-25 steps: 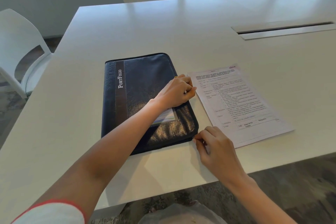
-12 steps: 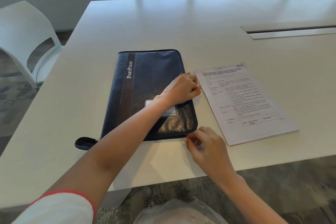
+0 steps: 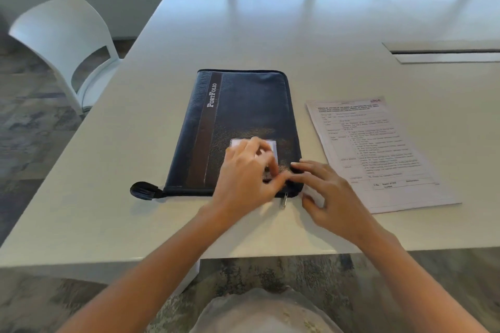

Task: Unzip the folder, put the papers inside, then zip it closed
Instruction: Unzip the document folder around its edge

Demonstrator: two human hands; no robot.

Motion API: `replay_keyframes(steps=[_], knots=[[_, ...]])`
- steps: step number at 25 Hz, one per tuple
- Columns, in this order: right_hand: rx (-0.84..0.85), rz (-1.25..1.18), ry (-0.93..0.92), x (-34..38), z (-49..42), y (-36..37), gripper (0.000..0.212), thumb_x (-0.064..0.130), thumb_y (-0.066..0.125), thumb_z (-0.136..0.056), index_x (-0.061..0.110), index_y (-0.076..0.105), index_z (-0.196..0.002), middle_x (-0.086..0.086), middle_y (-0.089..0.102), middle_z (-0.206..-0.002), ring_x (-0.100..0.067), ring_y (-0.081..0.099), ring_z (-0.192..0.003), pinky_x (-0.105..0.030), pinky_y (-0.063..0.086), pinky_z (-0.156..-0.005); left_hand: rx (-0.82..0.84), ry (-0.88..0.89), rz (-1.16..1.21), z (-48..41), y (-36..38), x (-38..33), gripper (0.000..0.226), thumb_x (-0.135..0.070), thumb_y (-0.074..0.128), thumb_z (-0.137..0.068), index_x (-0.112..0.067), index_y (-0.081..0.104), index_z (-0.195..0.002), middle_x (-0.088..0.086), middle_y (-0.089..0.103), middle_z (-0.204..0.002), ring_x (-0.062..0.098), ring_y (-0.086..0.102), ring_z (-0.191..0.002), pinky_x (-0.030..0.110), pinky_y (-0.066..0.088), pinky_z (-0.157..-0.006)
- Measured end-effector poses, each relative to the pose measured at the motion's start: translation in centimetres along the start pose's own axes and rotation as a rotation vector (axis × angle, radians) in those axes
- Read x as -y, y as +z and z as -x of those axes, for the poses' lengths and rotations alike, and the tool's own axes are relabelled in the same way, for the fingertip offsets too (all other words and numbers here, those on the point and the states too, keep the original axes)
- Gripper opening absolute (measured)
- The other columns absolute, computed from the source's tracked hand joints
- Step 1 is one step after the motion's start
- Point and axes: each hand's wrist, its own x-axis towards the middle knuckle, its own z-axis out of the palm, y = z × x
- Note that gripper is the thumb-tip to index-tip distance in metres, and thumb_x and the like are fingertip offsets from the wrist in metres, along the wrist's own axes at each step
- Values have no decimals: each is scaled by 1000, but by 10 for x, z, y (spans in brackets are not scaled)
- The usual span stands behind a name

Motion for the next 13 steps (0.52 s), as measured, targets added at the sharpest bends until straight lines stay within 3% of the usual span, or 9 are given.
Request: replay_keyframes(steps=[2, 5, 13], knots=[[31, 48, -76, -6, 0, 0, 43, 5, 73, -78, 13, 65, -119, -5, 57, -134, -20, 45, -130, -31, 37, -106, -16, -33, -60, 31, -1, -11, 36, -63, 61, -78, -30, 66, -66, -8, 57, -107, 12, 49, -103, 35, 35, -94], [-8, 43, -139, -11, -3, 2, 36, 5, 72, -80, 10, 68, -116, -9, 61, -129, -23, 51, -127, -38, 46, -101, 7, -113, -157, 51, 6, -28, 41, -67, 63, -76, -28, 72, -66, -4, 60, -117, 18, 46, -114, 41, 34, -102], [-124, 46, -184, -10, -1, 10, 28, -2, 67, -82, 4, 70, -108, -11, 66, -119, -22, 57, -119, -40, 52, -94, -61, -302, -179, 53, 16, -47, 18, -42, 72, -80, -24, 76, -79, 1, 58, -129, 26, 45, -122, 46, 35, -107]])
